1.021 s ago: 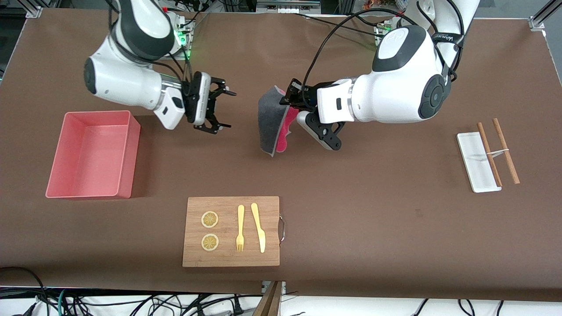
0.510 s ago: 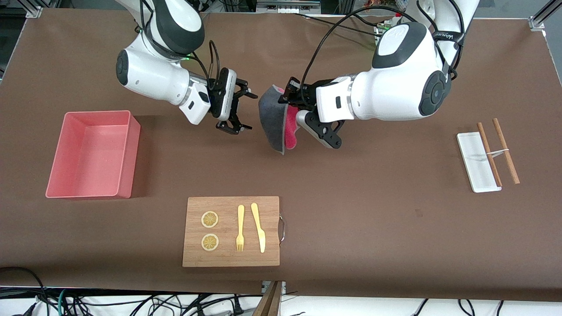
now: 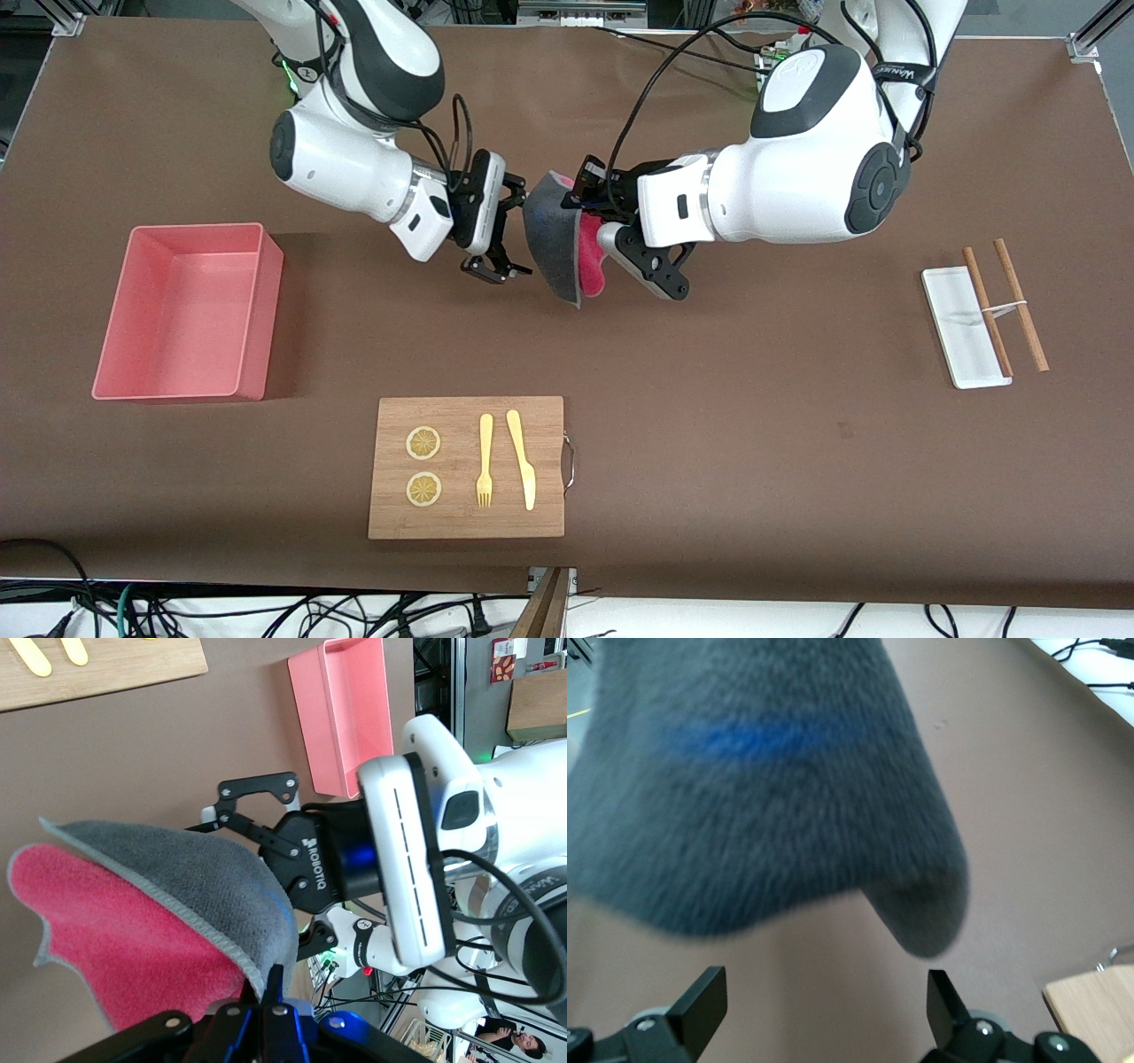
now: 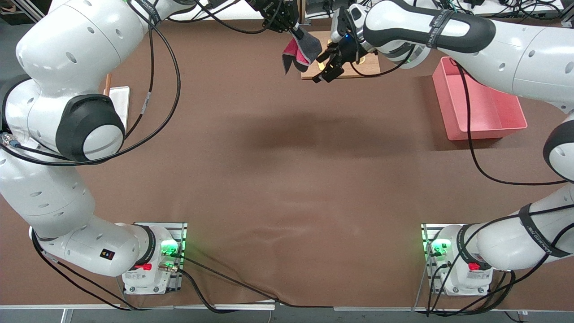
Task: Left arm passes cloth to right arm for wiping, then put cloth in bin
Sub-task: 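Close the right gripper on the cloth held by the left gripper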
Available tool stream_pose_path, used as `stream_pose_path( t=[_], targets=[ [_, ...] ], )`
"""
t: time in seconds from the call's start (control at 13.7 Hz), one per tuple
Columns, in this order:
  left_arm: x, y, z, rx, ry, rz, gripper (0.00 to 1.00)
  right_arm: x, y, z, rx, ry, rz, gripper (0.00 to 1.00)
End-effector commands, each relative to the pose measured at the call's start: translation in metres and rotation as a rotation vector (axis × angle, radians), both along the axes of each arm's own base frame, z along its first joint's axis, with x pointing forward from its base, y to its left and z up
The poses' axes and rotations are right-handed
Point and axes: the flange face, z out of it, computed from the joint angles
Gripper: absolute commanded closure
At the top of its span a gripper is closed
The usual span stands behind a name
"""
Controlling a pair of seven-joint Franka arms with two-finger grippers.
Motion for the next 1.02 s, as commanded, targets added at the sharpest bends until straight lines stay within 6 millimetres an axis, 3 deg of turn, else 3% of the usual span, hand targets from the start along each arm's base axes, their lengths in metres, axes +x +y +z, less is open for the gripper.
stream_pose_path(
  t=[0.0, 0.36, 0.58, 0.95],
  targets=[
    [0.003, 0.001, 0.007, -0.019, 0.008, 0.014, 1.00, 0.014, 0.026, 0.001, 0.046, 0.016, -0.015, 0.00],
    [0.003, 0.000, 0.006, -0.017, 0.009, 0.012, 1.00, 0.021, 0.037, -0.007, -0.005, 0.003, -0.026, 0.00],
    [0.003, -0.001, 0.003, -0.011, 0.012, 0.011, 1.00, 0.041, 0.025, -0.009, -0.044, -0.024, -0.082, 0.00],
    [0.005, 0.004, 0.005, -0.014, 0.010, 0.018, 1.00, 0.046, 0.018, -0.007, -0.050, -0.040, -0.103, 0.00]
  ],
)
